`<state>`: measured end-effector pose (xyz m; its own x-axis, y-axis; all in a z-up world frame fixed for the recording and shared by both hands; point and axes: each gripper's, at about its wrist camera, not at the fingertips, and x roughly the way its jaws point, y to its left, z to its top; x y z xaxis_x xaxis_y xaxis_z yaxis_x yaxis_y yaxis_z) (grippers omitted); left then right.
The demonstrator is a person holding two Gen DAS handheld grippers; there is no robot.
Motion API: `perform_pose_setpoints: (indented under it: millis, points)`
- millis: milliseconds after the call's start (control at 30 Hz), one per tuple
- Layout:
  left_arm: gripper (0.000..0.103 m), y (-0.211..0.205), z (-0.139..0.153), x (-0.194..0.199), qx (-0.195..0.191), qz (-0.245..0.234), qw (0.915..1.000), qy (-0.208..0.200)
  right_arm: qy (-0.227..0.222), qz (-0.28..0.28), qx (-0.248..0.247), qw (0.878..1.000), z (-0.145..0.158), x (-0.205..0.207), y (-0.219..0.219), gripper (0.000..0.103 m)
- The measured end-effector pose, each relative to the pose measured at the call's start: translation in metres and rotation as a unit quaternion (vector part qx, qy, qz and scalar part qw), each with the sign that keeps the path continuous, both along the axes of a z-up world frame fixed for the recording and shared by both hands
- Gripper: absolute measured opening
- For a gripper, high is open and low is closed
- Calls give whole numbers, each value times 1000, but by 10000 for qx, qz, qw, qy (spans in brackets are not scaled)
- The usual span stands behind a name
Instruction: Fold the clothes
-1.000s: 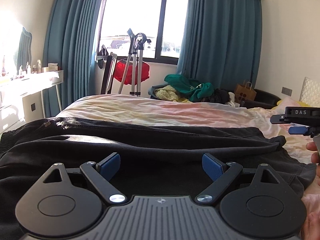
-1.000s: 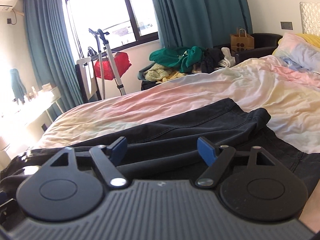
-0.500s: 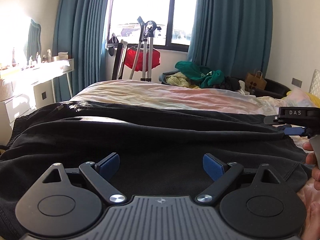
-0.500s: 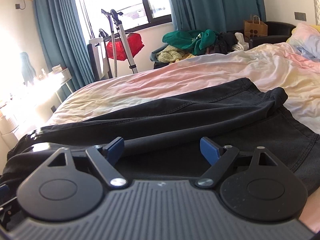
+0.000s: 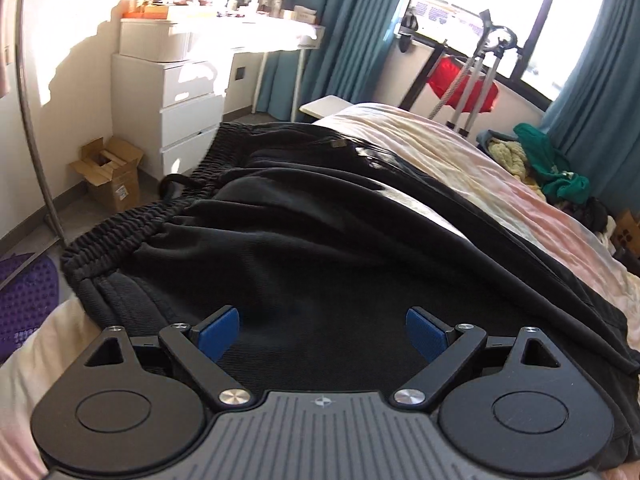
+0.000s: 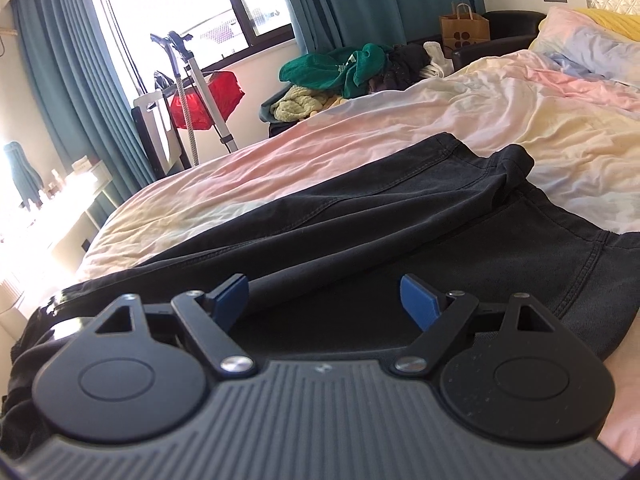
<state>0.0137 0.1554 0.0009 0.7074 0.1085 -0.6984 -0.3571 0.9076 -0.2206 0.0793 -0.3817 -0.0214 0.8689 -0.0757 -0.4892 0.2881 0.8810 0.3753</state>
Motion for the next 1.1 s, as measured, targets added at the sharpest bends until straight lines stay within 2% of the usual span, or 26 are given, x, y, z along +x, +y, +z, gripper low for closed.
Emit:
perform_pose_setpoints:
  millis: [100, 200, 233, 400, 533, 667, 733, 900, 967, 1100]
  points:
    - [92, 49, 11, -11, -95, 1059, 9942, 154, 0, 2, 38, 10000, 2, -1, -2, 85]
    - [92, 88, 16, -19, -185, 1867, 9819, 267, 0, 3, 76, 10000, 3, -2, -4, 85]
    - [92, 99, 14, -20, -218, 2069, 9774, 373, -1, 4, 89, 10000, 4, -2, -5, 85]
    - [92, 127, -11, -27, -830, 2441, 9630, 786, 18, 0, 212, 9998, 4, -4, -8, 85]
    - [92, 131, -28, -27, -1352, 2583, 9501, 1111, -65, -36, 328, 9994, 6, -7, -13, 85]
    - [92, 125, -40, -16, -1887, 2291, 9491, 1057, -94, -127, 413, 9990, 7, -9, -18, 85]
    - [92, 118, -47, -13, -2142, 2175, 9481, 888, -83, -182, 495, 9986, 6, -10, -22, 85]
    - [96, 108, -52, -10, -2340, 1986, 9496, 636, -100, -587, 808, 9949, 6, -22, -47, 85]
    - [96, 112, -53, -16, -2558, 1997, 9445, 515, -126, -854, 730, 9936, 7, -28, -55, 85]
    - [97, 124, -59, -24, -2965, 2103, 9308, 379, -247, -1133, 1011, 9881, 6, -37, -79, 85]
